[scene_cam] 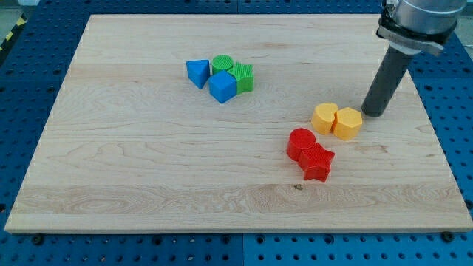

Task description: Point arm at hexagon

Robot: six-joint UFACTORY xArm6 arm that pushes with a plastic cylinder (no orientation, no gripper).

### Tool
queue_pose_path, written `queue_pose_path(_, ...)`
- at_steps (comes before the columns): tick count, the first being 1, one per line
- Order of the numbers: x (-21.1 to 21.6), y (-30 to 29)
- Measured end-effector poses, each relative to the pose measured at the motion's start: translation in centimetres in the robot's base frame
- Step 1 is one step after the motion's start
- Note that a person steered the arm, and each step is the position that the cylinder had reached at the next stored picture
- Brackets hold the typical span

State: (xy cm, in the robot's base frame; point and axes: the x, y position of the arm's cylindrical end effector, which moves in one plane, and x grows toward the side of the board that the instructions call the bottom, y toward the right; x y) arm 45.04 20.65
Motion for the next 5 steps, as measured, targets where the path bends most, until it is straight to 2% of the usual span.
queue_pose_path(3, 5.7, -1.9)
queue_pose_path(5, -1.2, -0.8)
